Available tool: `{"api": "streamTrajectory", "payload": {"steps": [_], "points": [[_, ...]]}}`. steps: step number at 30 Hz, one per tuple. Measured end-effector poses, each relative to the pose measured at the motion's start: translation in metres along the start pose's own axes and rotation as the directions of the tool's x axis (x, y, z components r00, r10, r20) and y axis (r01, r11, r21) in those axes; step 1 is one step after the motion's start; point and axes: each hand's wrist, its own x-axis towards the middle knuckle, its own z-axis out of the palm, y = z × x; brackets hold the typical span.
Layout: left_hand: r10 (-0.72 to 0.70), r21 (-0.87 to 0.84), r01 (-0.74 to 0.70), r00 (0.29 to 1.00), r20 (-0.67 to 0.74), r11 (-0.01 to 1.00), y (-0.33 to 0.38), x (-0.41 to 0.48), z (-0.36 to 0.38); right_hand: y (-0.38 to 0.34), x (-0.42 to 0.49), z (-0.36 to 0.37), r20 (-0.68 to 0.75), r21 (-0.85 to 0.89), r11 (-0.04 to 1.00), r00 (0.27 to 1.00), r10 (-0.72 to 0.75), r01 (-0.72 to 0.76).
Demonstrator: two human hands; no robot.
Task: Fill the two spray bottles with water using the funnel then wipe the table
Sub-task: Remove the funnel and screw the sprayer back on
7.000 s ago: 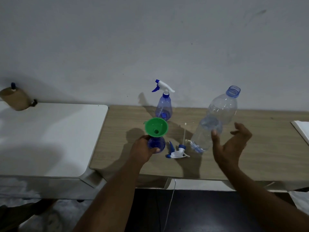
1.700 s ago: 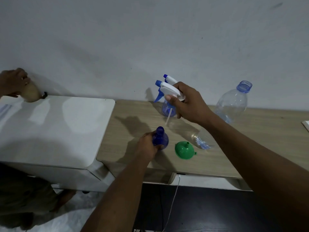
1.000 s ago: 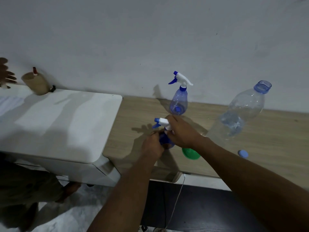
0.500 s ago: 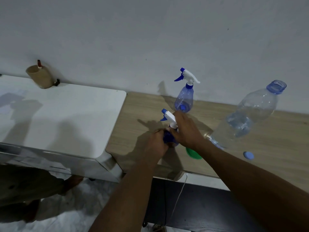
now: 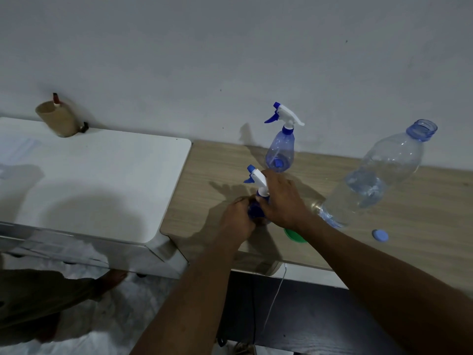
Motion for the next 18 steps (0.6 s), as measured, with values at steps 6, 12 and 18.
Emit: {"api": "streamTrajectory", "payload": {"steps": [6,12,18], "points": [[-0.017,-0.001,0.017,1.000,0.005,1.000,0.000,-0.001,0.002,0.004,-0.004,-0.001,-0.016,-0.031,1.000,1.000,-0.001,0.001],[-0.005,0.013,0.005,1.000,0.014,1.000,0.000,-0.002,0.004,0.003,-0.004,-0.001,-0.009,-0.088,0.994,0.998,0.066,-0.067],[0.012,0.017,-0.013,1.000,0.007,1.000,-0.001,-0.002,0.006,0.002,-0.007,0.000,-0.007,0.003,0.999,0.999,0.043,-0.043]]}}
